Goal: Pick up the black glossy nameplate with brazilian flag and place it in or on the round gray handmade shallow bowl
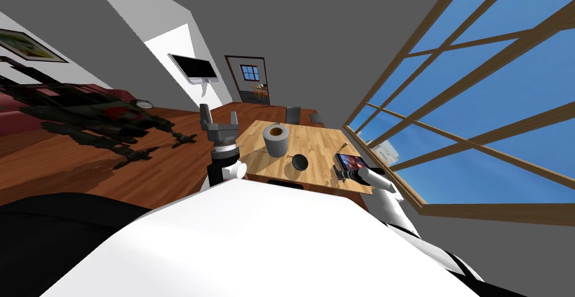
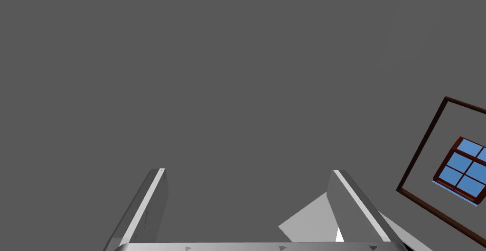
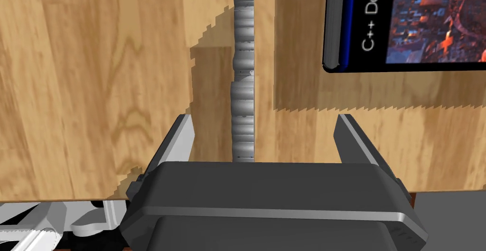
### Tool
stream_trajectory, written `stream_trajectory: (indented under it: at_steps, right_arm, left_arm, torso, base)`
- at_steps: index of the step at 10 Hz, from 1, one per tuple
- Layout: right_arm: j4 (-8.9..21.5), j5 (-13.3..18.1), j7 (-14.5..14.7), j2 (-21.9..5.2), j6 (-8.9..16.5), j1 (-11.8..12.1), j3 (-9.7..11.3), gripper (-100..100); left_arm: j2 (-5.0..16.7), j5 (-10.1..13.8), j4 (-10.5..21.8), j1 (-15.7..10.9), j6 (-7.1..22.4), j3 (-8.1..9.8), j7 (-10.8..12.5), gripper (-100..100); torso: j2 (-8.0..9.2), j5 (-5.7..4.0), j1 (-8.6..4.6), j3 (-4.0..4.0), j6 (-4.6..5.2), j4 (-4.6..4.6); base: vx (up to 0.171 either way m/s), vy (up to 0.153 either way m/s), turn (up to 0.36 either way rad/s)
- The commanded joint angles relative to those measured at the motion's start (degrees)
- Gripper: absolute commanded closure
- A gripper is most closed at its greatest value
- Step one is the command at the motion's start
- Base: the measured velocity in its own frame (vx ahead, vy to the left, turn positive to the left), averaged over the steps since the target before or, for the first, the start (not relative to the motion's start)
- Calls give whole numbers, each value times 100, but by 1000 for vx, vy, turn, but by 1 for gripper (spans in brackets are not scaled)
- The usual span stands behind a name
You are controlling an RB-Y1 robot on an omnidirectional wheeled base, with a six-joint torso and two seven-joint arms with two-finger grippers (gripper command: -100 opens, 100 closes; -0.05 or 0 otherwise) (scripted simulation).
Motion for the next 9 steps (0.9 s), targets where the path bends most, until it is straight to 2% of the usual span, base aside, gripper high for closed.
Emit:
stream_trajectory:
  at_steps: [1, 2, 3, 4, 5, 6, 7, 8, 9]
  right_arm:
    - [13, -89, 230, -18, -36, 45, -4, -100]
    - [36, -288, 431, -71, -87, 148, -25, -100]
    - [36, -288, 525, -71, -87, 148, -25, -100]
    - [59, -486, 731, -125, -138, 250, -45, -100]
    - [59, -486, 819, -125, -138, 250, -45, -100]
    - [82, -685, 1017, -178, -189, 352, -66, -100]
    - [82, -685, 1114, -178, -189, 352, -66, -100]
    - [104, -659, 1040, -170, -196, 331, -62, -100]
    - [102, -664, 1066, -170, -197, 333, -62, 100]
  left_arm:
    - [0, 0, 0, 0, 0, 0, 0, 0]
    - [0, 0, 0, -1, 0, 0, 0, 0]
    - [0, 0, 0, 0, 0, 0, 0, 0]
    - [0, 0, 0, -1, 0, 0, 0, 0]
    - [0, 0, 0, 0, 0, 0, 0, 0]
    - [0, 0, 0, -1, 0, 0, 0, 0]
    - [0, 0, 0, 0, 0, 0, 0, 0]
    - [0, 0, 0, -1, 0, -1, 0, 0]
    - [0, 0, 0, -2, 0, 0, 0, 0]
  torso:
    - [0, 0, 0, 0, 0, 0]
    - [6, -1, -5, 2, -5, 1]
    - [6, -1, -3, 3, -1, 1]
    - [12, 0, -2, 6, -5, 2]
    - [7, -1, -7, 4, 0, 2]
    - [10, -2, -10, 5, -6, 2]
    - [0, 0, 2, 0, -1, 0]
    - [8, 1, 6, 3, -8, 1]
    - [26, -1, -12, 14, -7, 5]
  base:
    - [107, 60, -112]
    - [108, 69, -165]
    - [89, 75, -124]
    - [111, 61, -217]
    - [97, 56, -95]
    - [132, 95, -206]
    - [95, 107, -100]
    - [27, 43, -5]
    - [7, 9, 0]
